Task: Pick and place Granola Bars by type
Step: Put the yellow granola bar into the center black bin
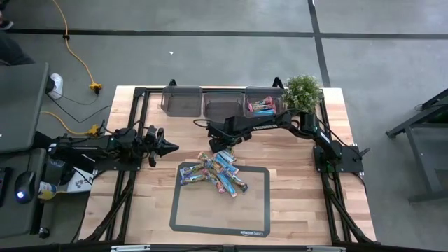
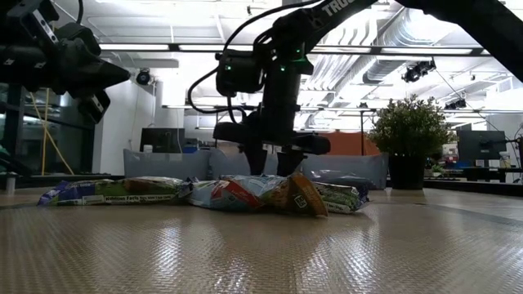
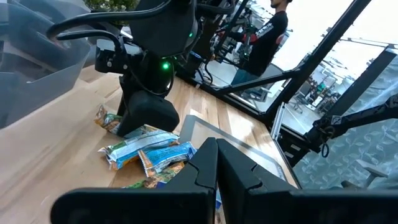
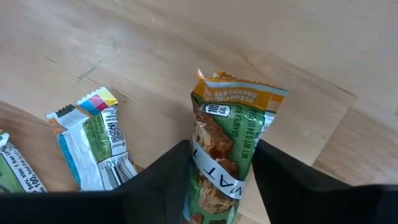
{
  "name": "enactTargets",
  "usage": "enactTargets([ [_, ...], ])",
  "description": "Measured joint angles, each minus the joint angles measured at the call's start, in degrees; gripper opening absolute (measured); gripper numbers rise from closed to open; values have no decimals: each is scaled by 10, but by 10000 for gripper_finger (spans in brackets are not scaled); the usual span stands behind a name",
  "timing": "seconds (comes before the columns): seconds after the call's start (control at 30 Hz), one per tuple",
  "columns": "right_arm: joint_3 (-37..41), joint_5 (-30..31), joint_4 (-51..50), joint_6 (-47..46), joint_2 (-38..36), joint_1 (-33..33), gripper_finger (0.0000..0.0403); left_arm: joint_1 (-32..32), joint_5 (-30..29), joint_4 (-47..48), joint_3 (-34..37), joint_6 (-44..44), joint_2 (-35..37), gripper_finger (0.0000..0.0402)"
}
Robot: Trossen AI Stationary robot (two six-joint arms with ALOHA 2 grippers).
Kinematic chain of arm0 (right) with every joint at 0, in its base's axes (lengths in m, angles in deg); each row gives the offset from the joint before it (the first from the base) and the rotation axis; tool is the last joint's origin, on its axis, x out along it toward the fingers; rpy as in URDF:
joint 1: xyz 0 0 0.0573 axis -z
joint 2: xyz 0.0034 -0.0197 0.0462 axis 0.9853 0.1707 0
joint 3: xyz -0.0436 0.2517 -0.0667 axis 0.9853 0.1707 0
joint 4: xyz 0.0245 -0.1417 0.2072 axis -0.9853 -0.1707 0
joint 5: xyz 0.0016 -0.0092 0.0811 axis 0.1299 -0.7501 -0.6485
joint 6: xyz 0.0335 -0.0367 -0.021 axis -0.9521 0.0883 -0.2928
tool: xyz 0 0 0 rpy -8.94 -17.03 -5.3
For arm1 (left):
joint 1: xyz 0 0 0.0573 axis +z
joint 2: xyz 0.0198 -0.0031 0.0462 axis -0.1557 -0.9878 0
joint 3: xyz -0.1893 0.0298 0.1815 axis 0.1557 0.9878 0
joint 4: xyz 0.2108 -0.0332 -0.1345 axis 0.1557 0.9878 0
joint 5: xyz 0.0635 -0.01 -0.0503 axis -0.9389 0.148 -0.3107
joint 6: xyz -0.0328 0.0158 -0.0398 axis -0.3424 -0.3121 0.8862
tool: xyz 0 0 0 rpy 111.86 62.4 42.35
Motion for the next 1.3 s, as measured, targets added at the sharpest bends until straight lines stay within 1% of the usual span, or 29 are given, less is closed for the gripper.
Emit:
enactTargets([
  [0.7,1,2,-2,9,0,0,85,0,0,0,0,0,0,1],
  [0.87,1,3,-2,14,-4,0,79,0,0,0,0,0,0,1],
  [1.07,3,20,-5,23,-18,1,78,0,-3,0,0,0,0,1],
  [1.3,3,20,21,30,-24,6,78,0,-3,0,0,0,0,1],
])
